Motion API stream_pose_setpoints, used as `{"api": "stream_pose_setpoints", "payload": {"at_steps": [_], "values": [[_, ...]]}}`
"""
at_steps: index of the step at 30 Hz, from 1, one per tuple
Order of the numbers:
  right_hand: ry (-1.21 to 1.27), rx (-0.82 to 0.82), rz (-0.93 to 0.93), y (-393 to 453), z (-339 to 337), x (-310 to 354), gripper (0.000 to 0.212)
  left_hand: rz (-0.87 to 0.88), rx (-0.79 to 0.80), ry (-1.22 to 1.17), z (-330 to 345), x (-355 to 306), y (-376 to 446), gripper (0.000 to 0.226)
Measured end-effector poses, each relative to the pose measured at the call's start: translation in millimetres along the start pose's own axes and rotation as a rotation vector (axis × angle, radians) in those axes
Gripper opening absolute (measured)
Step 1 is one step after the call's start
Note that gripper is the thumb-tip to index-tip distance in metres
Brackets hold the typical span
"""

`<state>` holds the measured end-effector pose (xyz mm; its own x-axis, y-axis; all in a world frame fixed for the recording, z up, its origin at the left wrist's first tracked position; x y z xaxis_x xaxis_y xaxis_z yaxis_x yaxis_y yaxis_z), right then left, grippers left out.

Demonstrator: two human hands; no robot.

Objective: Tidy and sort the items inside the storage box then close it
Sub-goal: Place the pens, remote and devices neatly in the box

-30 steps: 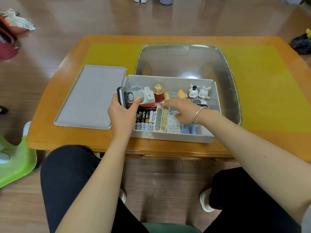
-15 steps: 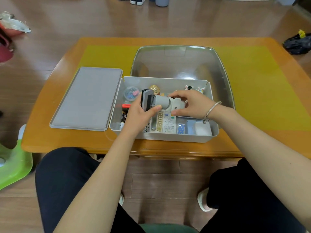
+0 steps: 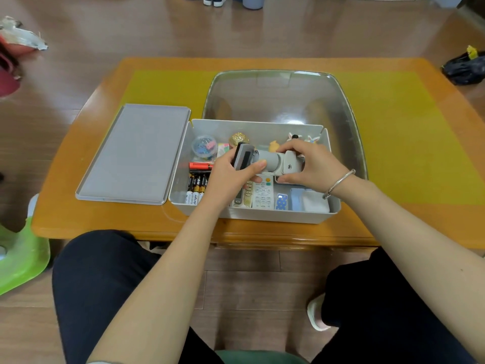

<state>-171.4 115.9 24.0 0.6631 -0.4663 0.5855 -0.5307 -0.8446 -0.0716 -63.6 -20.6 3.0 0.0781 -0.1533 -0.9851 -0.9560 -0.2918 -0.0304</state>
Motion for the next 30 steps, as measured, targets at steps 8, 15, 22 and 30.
{"api": "stream_pose_setpoints", "payload": {"at_steps": [8,15,22,30], "values": [[0.248,0.122,0.035,-3.0,2.2,-15.9,0.039,0.053,0.094,0.119,-2.8,-1.8,-3.5,0.040],[0.265,0.079,0.016,-6.1,-3.5,-16.6,0.037,0.060,0.117,0.112,0.8,-5.5,-1.0,0.042],[-0.420,-0.008,-0.028,-2.4,-3.8,-6.9,0.062,-0.045,0.044,0.039,17.5,-1.9,13.7,0.018],[-0.530,-0.045,0.147,-1.2,-14.7,-33.3,0.049,-0.110,-0.080,-0.096,10.4,10.1,17.0,0.025]]}}
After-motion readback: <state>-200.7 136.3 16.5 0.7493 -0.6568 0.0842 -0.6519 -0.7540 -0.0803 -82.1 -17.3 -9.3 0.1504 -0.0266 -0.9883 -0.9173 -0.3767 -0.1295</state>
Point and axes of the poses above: each hand's wrist, its own y-axis towards the middle knuckle, its own z-axis out of the palm, x = y × z, the point moved 6 cm from there along y, towards the middle knuckle, and after that the axes turned 9 degrees about x, right-handed, at the moved point
